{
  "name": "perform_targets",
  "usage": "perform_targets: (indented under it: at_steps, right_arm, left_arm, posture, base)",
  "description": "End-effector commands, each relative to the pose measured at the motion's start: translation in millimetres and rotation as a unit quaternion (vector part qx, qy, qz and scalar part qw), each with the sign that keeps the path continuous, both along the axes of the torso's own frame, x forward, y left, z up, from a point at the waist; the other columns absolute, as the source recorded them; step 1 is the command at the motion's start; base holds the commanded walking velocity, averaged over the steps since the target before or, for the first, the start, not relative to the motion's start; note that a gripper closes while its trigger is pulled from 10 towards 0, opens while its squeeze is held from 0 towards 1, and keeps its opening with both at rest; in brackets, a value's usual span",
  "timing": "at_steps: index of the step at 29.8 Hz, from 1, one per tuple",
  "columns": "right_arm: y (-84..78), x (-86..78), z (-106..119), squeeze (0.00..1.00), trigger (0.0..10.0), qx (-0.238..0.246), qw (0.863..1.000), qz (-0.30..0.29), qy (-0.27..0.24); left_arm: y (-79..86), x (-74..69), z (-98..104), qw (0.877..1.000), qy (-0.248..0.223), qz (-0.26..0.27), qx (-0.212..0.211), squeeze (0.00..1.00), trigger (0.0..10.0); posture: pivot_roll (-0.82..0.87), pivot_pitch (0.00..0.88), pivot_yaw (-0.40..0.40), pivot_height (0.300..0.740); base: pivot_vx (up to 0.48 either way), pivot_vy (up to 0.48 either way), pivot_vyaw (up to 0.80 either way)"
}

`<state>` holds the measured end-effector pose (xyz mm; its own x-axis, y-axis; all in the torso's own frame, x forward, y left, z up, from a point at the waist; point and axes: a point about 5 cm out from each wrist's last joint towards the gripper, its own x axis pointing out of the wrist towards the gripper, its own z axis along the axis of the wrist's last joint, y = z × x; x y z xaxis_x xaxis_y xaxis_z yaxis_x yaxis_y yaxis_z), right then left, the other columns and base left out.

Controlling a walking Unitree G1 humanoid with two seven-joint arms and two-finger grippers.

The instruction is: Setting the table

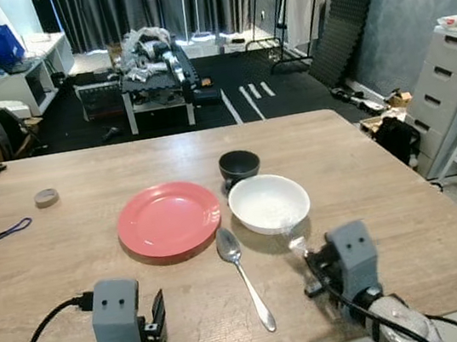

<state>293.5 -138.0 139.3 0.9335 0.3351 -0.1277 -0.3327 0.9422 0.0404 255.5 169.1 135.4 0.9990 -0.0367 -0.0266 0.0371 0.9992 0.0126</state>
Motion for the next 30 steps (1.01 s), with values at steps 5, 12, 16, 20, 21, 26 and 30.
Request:
perform_targets:
  at_steps: [5,12,16,20,21,26,30]
  right_arm:
    - [-1.6,0.4,-15.0,0.0,10.0,0.003,0.998,-0.026,0.048]
    - [-0.4,5.9,-14.5,0.0,10.0,0.018,0.997,-0.048,0.06]
    - [3.2,10.8,-13.8,0.0,10.0,0.033,0.996,-0.06,0.06]
    - [5.8,14.6,-11.5,0.0,10.0,0.048,0.995,-0.071,0.055]
    - [5.8,14.6,-11.5,0.0,10.0,0.048,0.995,-0.071,0.055]
    - [13.9,17.4,-7.3,0.0,10.0,0.058,0.996,-0.059,0.042]
    - [20.1,19.0,-5.8,0.0,10.0,0.059,0.996,-0.049,0.036]
  left_arm:
    - [-0.3,-3.9,-3.8,1.0,0.013,0.004,-0.002,0.0,10.0]
    - [0.1,-4.7,-4.0,1.0,0.014,0.006,-0.002,0.0,10.0]
    - [-1.4,-4.9,-4.1,1.0,0.014,0.005,-0.004,0.0,10.0]
    - [-2.1,-5.2,-4.1,1.0,0.014,0.006,-0.005,0.0,10.0]
    - [-2.1,-5.2,-4.1,1.0,0.014,0.006,-0.005,0.0,10.0]
    - [-2.1,-5.3,-4.1,1.0,0.014,0.006,-0.004,0.0,10.0]
    - [-2.2,-4.9,-3.6,1.0,0.013,0.007,-0.005,0.0,10.0]
  posture:
    - [0.08,0.145,0.023,0.74]
    - [0.08,0.147,0.022,0.74]
    - [0.08,0.147,0.02,0.74]
    - [0.09,0.146,0.022,0.74]
    - [0.09,0.146,0.022,0.74]
    - [0.09,0.146,0.023,0.74]
    - [0.09,0.148,0.02,0.74]
  base:
    - [0.0,0.0,0.0]
    - [0.0,0.0,0.0]
    - [0.0,0.0,0.0]
    - [0.0,0.0,0.0]
    - [0.0,0.0,0.0]
    - [0.0,0.0,0.0]
    - [0.0,0.0,0.0]
